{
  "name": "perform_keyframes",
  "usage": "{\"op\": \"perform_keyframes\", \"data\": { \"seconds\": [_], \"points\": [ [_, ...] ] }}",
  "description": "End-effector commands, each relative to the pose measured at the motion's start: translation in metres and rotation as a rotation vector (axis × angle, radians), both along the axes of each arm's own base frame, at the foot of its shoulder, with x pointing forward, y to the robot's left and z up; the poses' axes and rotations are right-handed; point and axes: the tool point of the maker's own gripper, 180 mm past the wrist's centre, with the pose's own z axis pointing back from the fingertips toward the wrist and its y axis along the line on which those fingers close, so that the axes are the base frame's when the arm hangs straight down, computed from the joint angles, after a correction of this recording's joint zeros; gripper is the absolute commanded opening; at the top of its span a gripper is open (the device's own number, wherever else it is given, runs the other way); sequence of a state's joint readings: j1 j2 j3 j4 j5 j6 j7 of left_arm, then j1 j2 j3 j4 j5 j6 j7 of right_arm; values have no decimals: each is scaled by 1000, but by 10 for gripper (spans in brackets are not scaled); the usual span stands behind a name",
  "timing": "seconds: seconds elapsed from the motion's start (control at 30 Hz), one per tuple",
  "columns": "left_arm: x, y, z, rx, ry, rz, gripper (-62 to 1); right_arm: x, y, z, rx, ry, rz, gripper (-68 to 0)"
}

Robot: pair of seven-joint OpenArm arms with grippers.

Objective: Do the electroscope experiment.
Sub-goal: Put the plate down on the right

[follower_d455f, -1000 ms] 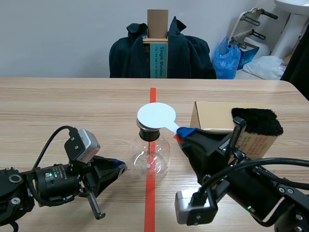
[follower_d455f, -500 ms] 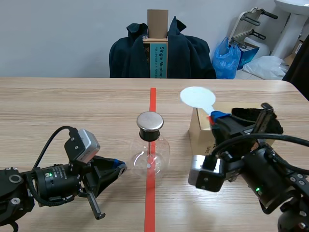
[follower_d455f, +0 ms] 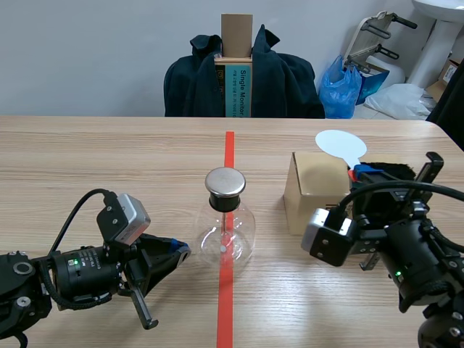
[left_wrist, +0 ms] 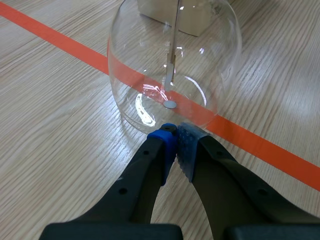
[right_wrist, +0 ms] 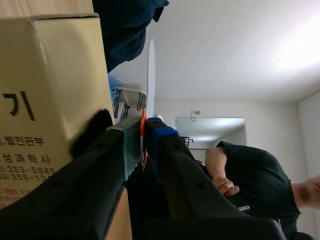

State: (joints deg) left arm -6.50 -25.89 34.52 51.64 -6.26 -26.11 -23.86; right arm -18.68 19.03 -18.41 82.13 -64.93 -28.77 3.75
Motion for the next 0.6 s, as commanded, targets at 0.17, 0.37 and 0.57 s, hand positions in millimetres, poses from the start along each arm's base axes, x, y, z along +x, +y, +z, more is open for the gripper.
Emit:
{"op": "perform_keyframes", "data": {
  "seconds": [0.17, 0.37, 0.57],
  "points": [
    [6, -5, 13, -33, -32, 3, -590, -3, 9, -17, 4, 58, 11, -667],
    [6, -5, 12, -31, -31, 3, -591, -8, 9, -34, -7, 110, 10, -667],
    [6, -5, 12, -30, -30, 3, -590, -7, 9, -43, -16, 140, 8, -667]
  ]
}}
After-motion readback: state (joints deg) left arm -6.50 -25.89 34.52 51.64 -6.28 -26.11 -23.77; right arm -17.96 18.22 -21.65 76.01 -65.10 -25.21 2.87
